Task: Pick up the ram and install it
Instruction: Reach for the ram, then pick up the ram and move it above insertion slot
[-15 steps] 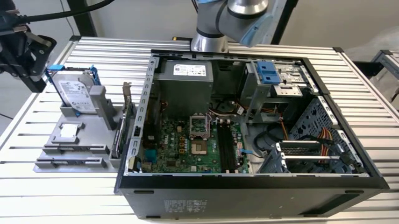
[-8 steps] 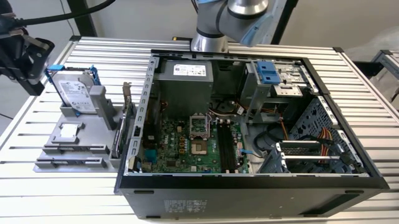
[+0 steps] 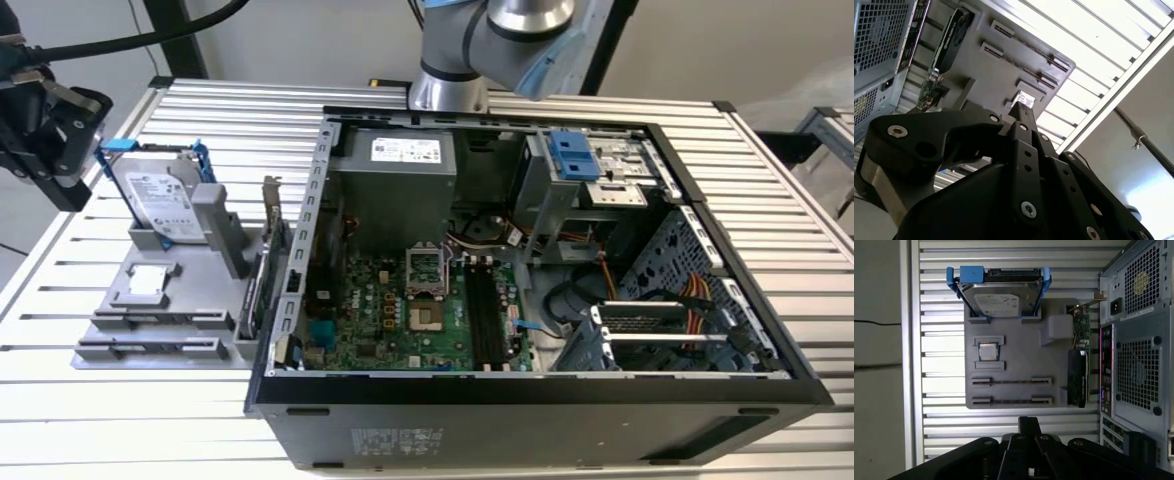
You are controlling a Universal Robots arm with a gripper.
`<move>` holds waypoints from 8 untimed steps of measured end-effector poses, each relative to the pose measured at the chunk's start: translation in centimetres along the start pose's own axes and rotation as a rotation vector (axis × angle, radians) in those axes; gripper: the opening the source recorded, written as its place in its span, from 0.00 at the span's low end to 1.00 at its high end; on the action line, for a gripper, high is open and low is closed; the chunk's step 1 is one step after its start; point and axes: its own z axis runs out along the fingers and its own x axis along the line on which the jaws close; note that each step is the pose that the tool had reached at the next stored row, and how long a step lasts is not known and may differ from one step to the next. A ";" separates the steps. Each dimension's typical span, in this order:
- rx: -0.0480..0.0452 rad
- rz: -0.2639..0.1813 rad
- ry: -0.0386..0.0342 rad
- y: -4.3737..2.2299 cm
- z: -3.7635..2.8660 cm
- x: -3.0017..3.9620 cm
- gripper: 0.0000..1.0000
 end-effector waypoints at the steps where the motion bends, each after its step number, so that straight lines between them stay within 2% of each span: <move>1: 0.0000 0.000 -0.0001 0.00 0.00 0.00 0.00; 5: 0.0000 0.000 0.0000 -0.01 0.00 0.05 0.00; 8: 0.0000 0.000 0.0000 -0.02 0.00 0.37 0.00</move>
